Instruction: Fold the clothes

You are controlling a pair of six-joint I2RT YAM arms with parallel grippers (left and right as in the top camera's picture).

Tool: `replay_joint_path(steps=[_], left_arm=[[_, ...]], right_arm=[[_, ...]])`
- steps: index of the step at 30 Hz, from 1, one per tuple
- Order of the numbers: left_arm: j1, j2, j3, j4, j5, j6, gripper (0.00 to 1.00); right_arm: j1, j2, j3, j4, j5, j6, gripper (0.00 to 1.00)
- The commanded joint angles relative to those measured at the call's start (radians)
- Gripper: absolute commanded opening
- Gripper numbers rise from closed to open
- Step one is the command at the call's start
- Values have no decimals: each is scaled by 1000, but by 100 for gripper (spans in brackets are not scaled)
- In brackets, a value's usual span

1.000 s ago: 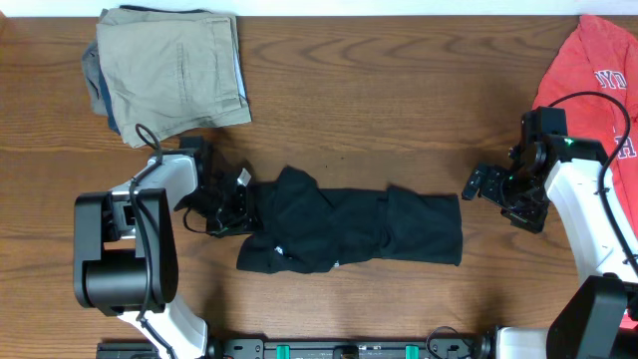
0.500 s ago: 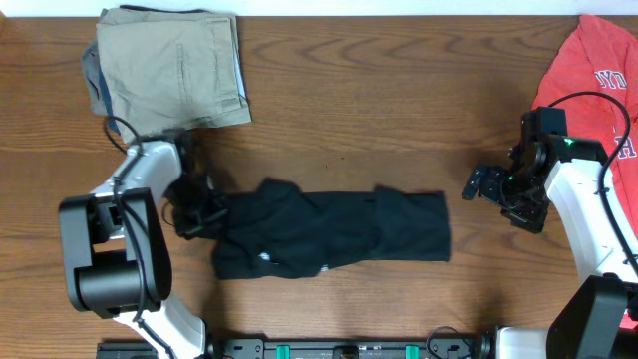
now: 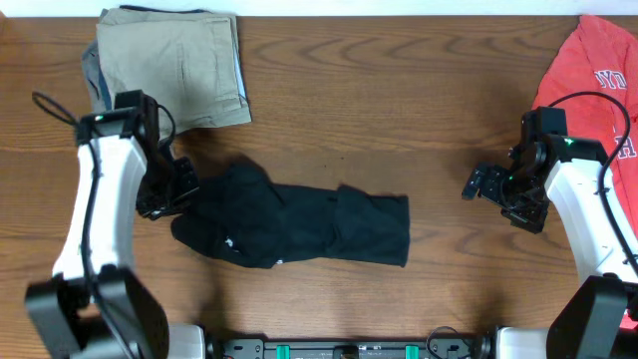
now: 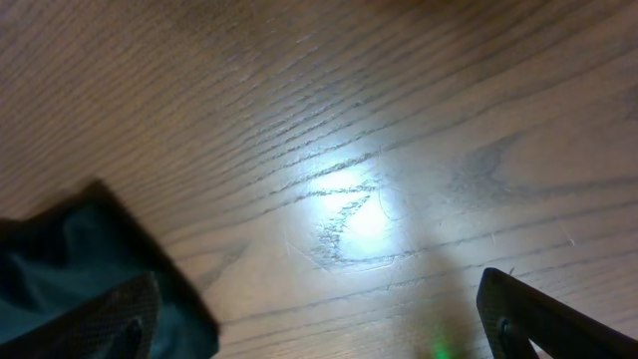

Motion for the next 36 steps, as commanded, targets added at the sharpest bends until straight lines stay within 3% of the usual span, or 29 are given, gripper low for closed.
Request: replay_joint_path(steps=[1,14,26,36], left_arm=[[2,-66,16,-29,-23,-5,6],[-133,-219,20,-60,75,1,6],[-317,-206,19,-3,109,-103,6],[-544,-206,18,132,109,-261,6]], right_arm=[[-1,-3,7,-1,-1,-13,99],[-1,-3,7,-1,-1,-13,99],[-1,-3,7,-1,-1,-13,99],[-1,-3,7,-1,-1,-13,99]])
